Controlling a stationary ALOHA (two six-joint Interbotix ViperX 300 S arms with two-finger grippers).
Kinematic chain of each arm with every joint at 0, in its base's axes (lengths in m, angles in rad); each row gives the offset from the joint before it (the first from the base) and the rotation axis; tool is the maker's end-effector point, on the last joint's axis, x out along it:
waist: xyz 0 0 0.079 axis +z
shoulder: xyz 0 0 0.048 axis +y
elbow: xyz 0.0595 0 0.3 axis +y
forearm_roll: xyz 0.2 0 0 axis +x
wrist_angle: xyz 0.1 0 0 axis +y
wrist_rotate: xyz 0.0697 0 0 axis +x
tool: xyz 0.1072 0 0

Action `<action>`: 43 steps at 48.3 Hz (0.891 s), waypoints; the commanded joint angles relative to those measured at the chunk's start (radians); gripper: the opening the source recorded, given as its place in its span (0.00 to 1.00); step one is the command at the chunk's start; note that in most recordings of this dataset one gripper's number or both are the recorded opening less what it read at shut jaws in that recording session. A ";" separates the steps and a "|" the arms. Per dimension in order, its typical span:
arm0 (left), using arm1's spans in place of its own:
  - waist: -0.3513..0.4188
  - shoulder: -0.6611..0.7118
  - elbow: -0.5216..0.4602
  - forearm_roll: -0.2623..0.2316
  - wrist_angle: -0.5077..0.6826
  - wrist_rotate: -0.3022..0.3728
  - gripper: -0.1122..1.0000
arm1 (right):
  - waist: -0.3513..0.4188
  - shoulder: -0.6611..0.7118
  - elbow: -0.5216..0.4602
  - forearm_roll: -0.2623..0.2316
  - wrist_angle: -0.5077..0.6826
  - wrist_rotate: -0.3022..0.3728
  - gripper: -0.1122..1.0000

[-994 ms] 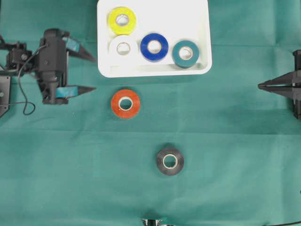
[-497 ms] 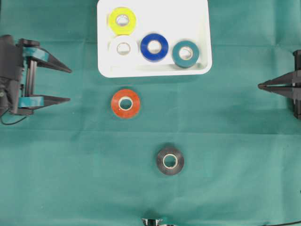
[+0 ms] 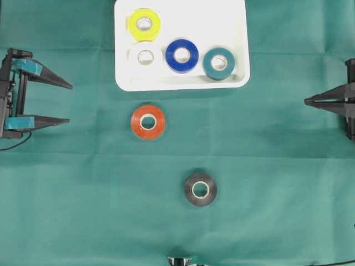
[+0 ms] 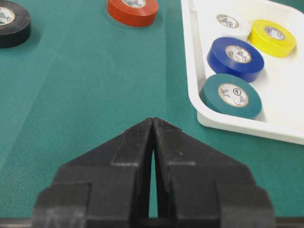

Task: Put the tape into the white case with the left arm.
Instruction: 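Reach the left gripper past the red roll to the black tape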

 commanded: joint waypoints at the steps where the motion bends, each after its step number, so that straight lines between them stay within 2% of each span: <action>1: -0.005 0.011 -0.018 -0.002 -0.009 0.002 0.90 | 0.000 0.015 -0.009 -0.002 -0.009 -0.002 0.02; 13: -0.032 0.069 -0.060 -0.002 -0.015 0.003 0.90 | -0.002 0.015 -0.009 -0.002 -0.009 -0.002 0.02; 43: -0.152 0.397 -0.232 0.000 -0.069 0.014 0.90 | -0.002 0.015 -0.009 -0.002 -0.009 -0.002 0.02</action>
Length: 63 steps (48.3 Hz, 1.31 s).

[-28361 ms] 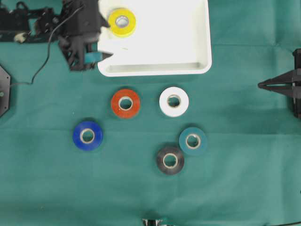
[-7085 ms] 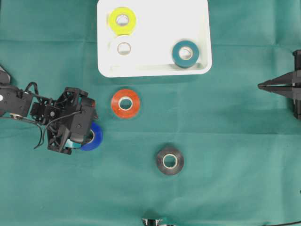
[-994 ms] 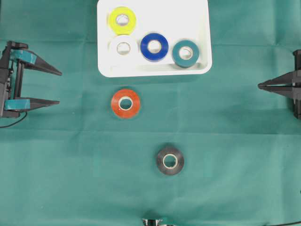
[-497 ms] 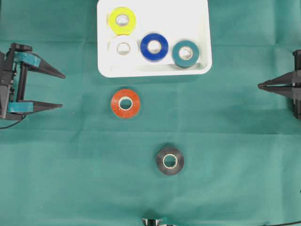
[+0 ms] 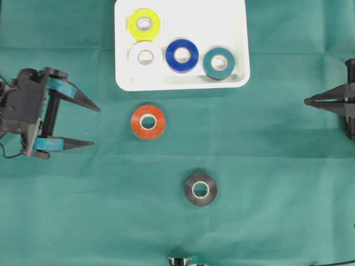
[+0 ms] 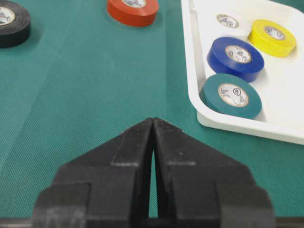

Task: Put the tape into the white case with the left arm.
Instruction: 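Reach the left gripper past the red roll to the black tape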

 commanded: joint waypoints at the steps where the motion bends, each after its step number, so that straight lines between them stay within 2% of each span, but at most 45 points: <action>1: -0.020 0.038 -0.049 0.002 -0.012 0.003 0.90 | -0.002 0.015 -0.009 -0.002 -0.009 -0.002 0.02; 15: -0.043 0.179 -0.146 0.000 -0.057 0.018 0.90 | -0.002 0.015 -0.009 -0.002 -0.009 -0.002 0.02; 41: -0.054 0.508 -0.417 0.000 -0.066 0.006 0.90 | -0.002 0.015 -0.009 -0.002 -0.009 -0.002 0.02; 63: -0.055 0.738 -0.673 -0.002 0.100 -0.012 0.90 | -0.002 0.015 -0.009 -0.002 -0.009 -0.002 0.02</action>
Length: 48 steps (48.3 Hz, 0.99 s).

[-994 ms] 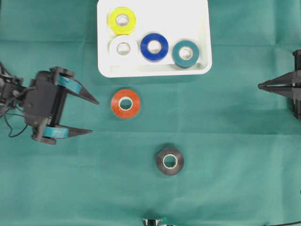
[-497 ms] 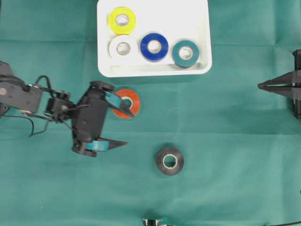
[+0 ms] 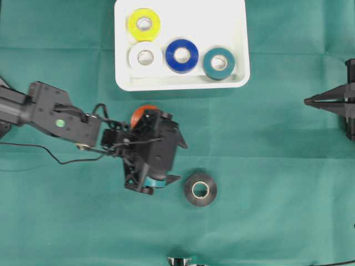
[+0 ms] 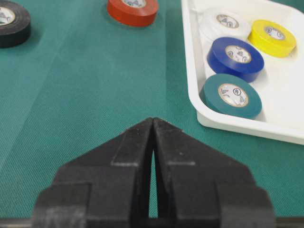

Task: Put the tape into the white case with the left arm.
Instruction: 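Reach the left gripper past the red roll to the black tape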

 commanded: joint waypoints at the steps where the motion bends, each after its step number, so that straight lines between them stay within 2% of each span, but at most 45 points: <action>1: -0.005 0.014 -0.066 -0.003 0.028 -0.002 0.90 | -0.002 0.017 -0.009 -0.002 -0.009 -0.002 0.02; 9: -0.005 0.063 -0.137 -0.003 0.086 -0.037 0.90 | -0.002 0.017 -0.009 -0.002 -0.009 -0.002 0.02; 20: -0.005 0.137 -0.235 -0.002 0.193 -0.137 0.90 | -0.002 0.017 -0.009 -0.002 -0.009 -0.002 0.02; 34: -0.021 0.213 -0.347 -0.003 0.282 -0.147 0.90 | -0.002 0.017 -0.009 -0.002 -0.009 -0.002 0.02; 48: -0.023 0.273 -0.411 -0.003 0.353 -0.150 0.90 | -0.002 0.017 -0.008 -0.002 -0.011 0.000 0.02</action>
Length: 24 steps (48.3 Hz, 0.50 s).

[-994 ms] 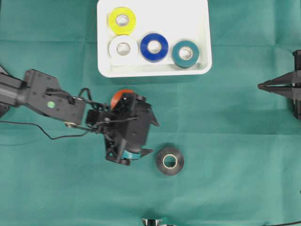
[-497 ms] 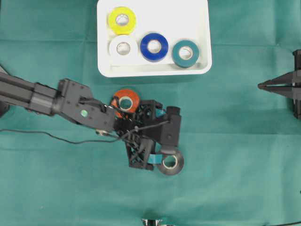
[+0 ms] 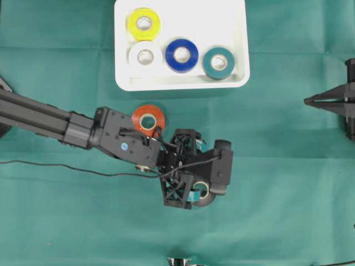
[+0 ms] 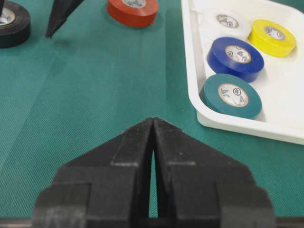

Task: Put the tape into the white case with the left arm.
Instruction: 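Reach the left gripper past the red roll to the black tape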

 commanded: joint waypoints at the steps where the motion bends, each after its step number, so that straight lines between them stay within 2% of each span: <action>1: 0.000 -0.009 -0.044 0.000 0.003 0.000 0.90 | -0.002 0.017 -0.008 -0.002 -0.012 0.000 0.02; 19: 0.002 -0.003 -0.049 0.000 0.003 0.000 0.90 | -0.002 0.017 -0.008 -0.002 -0.012 0.000 0.02; 24: -0.002 0.000 -0.044 0.000 0.006 0.000 0.87 | -0.002 0.017 -0.008 -0.002 -0.012 0.000 0.02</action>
